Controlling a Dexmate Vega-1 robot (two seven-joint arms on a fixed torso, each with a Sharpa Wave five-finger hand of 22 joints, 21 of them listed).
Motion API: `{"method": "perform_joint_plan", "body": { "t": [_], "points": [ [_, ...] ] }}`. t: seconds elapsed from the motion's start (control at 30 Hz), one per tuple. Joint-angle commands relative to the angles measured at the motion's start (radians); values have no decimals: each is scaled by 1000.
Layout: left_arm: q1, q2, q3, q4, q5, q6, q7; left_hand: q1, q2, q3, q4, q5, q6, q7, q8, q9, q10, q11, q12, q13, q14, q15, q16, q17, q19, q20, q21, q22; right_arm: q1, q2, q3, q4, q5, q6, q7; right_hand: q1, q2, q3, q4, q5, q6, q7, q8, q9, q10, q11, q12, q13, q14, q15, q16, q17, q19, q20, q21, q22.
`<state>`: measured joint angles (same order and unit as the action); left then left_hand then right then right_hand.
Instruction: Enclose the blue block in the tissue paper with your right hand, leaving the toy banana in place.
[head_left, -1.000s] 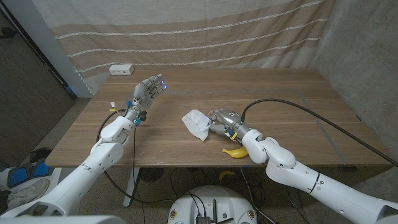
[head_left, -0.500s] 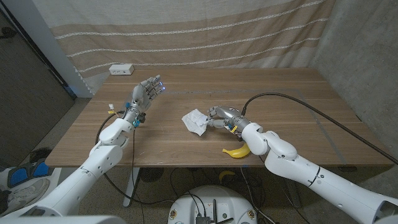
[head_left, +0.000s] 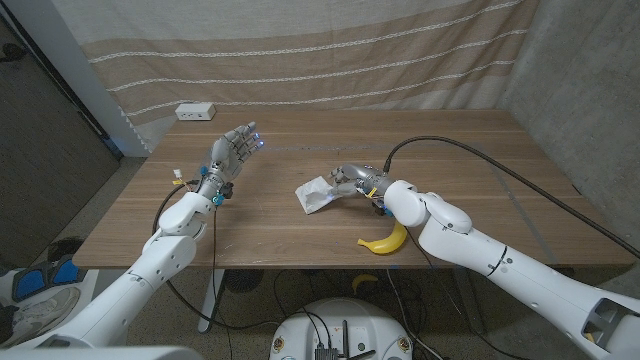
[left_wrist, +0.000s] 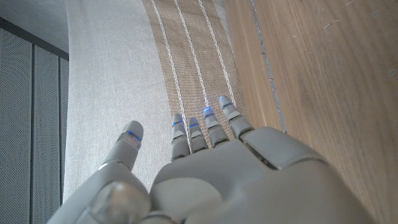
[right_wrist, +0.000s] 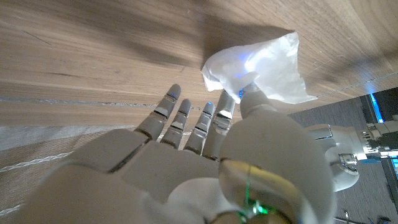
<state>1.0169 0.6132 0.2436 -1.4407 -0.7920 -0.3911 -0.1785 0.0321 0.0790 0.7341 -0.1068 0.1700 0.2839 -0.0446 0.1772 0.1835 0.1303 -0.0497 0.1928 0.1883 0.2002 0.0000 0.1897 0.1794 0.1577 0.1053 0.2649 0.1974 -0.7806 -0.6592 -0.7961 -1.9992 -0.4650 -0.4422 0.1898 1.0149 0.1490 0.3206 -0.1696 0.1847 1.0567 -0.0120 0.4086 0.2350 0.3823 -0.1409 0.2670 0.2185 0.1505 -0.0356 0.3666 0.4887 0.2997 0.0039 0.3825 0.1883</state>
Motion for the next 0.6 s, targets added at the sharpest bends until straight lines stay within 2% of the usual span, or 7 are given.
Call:
{"method": "perform_joint_plan", "body": {
  "t": [0.03, 0.17, 0.23, 0.4, 0.6],
  "points": [
    [-1, 6, -1, -5, 6, 14, 9, 9, 47, 2, -8, 4, -3, 2, 6, 2, 11, 4, 8, 2, 5, 8, -2, 2, 9, 2, -2, 2, 73, 15, -19, 40, 97, 28, 14, 4, 6, 3, 7, -4, -5, 1, 3, 9, -1, 4, -1, 3, 2, -91, 6, 2, 2, 5, -1, 4],
    [-3, 5, 0, -5, 1, 21, 9, 8, 47, 2, -8, 4, -3, 3, 6, 2, 13, 4, 9, 2, 5, 7, -2, 2, 9, 3, -2, 2, 90, 20, -9, 54, 152, 32, 29, 4, 7, 3, 8, -5, -8, 1, 4, 13, -2, 5, -2, 4, 4, -90, 8, 3, 1, 8, -1, 4],
    [-6, 7, 2, -2, 4, 20, 5, 8, 47, 2, -8, 4, -3, 3, 7, 2, 14, 5, 9, 2, 5, 7, -2, 2, 9, 3, -2, 2, 98, 21, -7, 61, 174, 32, 32, 7, 12, 6, 9, -5, -14, 15, 6, 20, 3, 14, -1, 4, 10, -88, 11, 3, 1, 12, 0, 4],
    [-9, 4, 1, 2, 2, 19, 4, 7, 47, 2, -8, 4, -4, 4, 7, 2, 17, 5, 10, 2, 6, 8, -1, 3, 9, 2, -2, 2, 127, 33, -1, 89, 241, 20, 50, 7, 17, 9, 11, -4, -17, 27, 10, 31, 11, 22, 0, 6, 26, -89, 20, 5, 4, 22, 2, 5],
    [-14, 4, 1, 11, 3, 17, -2, 6, 46, 2, -8, 4, -5, 3, 8, 2, 18, 3, 11, 2, 5, 9, -1, 3, 9, 3, -3, 2, 177, 62, -15, 133, 306, -44, 73, 11, 19, 13, 10, 1, -24, 37, 13, 43, 8, 38, -3, 7, 21, -80, 19, 5, 0, 33, 2, 5]
  ]
}}
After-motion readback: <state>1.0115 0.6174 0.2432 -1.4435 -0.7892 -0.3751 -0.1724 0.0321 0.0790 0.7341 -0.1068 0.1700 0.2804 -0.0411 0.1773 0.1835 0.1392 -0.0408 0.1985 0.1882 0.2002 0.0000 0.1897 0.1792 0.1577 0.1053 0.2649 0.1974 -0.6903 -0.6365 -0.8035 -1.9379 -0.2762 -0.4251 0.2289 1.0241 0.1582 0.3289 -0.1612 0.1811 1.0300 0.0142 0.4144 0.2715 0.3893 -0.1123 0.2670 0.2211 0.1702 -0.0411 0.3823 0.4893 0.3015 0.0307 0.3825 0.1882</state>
